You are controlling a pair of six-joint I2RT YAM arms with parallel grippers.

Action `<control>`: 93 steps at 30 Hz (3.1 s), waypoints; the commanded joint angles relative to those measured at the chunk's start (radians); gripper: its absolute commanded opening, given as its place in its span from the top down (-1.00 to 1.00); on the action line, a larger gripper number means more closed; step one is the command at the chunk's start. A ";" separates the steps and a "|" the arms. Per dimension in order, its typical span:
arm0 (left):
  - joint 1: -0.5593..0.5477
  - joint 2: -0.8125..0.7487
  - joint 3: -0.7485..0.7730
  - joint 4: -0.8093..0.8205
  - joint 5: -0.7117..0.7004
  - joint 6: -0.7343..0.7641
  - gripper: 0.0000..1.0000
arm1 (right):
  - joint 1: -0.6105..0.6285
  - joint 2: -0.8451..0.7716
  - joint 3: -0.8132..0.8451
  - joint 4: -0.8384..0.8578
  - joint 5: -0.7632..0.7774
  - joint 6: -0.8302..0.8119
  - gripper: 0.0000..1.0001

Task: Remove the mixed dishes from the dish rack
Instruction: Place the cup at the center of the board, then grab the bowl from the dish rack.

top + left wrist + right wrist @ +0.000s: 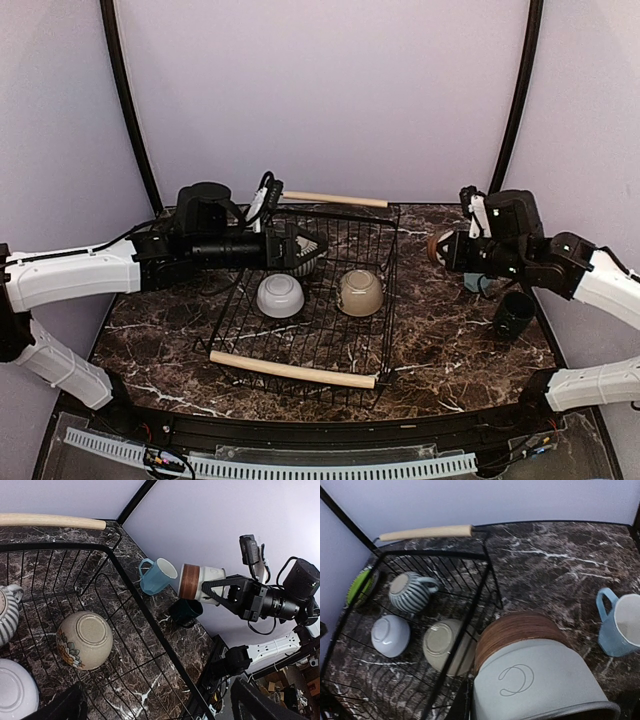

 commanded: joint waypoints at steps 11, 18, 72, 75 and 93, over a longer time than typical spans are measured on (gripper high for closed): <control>-0.003 -0.016 -0.005 -0.049 -0.013 0.011 -0.98 | -0.183 0.264 -0.015 -0.287 0.037 0.022 1.00; -0.003 -0.032 0.006 -0.199 -0.105 0.036 -0.98 | -0.224 0.350 -0.038 -0.285 0.038 0.035 1.00; -0.028 0.612 0.263 0.032 0.002 -0.490 -0.98 | -0.312 0.037 -0.147 -0.119 -0.114 -0.051 -0.80; -0.029 0.620 0.247 0.026 -0.017 -0.538 -0.98 | -0.312 0.011 -0.156 -0.118 -0.105 -0.051 -0.81; -0.055 0.679 0.254 0.028 -0.050 -0.719 -0.97 | -0.312 -0.011 -0.199 -0.094 -0.130 -0.026 -0.80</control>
